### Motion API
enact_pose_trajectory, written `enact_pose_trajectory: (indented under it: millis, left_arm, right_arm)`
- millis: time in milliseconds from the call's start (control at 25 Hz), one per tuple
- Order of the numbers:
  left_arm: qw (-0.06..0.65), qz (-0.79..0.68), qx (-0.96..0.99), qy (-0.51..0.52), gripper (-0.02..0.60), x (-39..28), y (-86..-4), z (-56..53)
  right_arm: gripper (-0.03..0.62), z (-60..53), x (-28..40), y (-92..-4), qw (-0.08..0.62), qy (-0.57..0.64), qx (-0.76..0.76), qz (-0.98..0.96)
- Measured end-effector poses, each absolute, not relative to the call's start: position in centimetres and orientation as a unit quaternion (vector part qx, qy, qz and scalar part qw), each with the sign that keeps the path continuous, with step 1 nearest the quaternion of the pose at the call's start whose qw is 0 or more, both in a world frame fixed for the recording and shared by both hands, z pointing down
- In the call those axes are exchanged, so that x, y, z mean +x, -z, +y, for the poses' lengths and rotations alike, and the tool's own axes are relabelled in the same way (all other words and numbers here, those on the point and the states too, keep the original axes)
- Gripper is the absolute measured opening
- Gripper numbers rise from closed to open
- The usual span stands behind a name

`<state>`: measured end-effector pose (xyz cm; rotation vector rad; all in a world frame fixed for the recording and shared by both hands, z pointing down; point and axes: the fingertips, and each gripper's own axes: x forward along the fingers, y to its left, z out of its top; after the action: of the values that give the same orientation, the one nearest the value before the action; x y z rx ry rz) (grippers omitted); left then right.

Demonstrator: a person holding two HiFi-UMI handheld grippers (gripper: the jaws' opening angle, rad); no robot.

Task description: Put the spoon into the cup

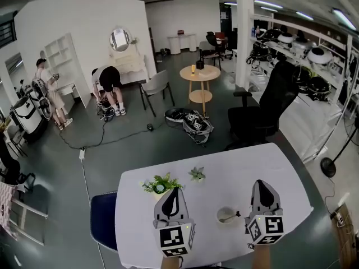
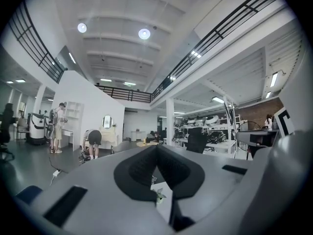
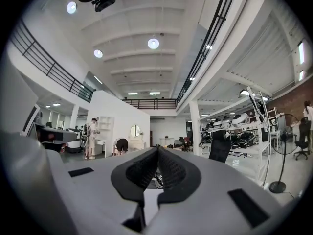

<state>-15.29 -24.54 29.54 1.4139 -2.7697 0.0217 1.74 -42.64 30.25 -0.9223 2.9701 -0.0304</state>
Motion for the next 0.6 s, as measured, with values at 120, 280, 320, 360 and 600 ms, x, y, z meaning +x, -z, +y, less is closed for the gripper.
enact_pose_trajectory:
  millis: [120, 280, 320, 360, 600]
  left_arm:
    - [0.011, -0.891, 0.455, -0.005, 0.014, -15.32, -29.18, -24.54]
    - [0.008, -0.889, 0.459, -0.004, 0.014, -15.17, -29.01, -24.9]
    - [0.007, -0.888, 0.459, -0.004, 0.014, -15.14, -29.05, -25.02]
    - [0.007, -0.888, 0.46, -0.004, 0.014, -15.1, -29.08, -25.1]
    - [0.004, -0.887, 0.461, -0.007, 0.014, -14.89, -28.78, -25.22]
  right_arm:
    - [0.011, -42.57, 1.56, -29.74, 0.02, 0.006, -0.294, 0.955]
    - [0.009, -42.65, 1.3, -29.65, 0.02, 0.003, -0.291, 0.957]
    - [0.011, -42.69, 1.27, -29.71, 0.02, 0.002, -0.29, 0.957]
    - [0.011, -42.73, 1.27, -29.77, 0.019, 0.001, -0.29, 0.957]
    - [0.011, -42.74, 1.29, -29.86, 0.015, 0.001, -0.289, 0.957]
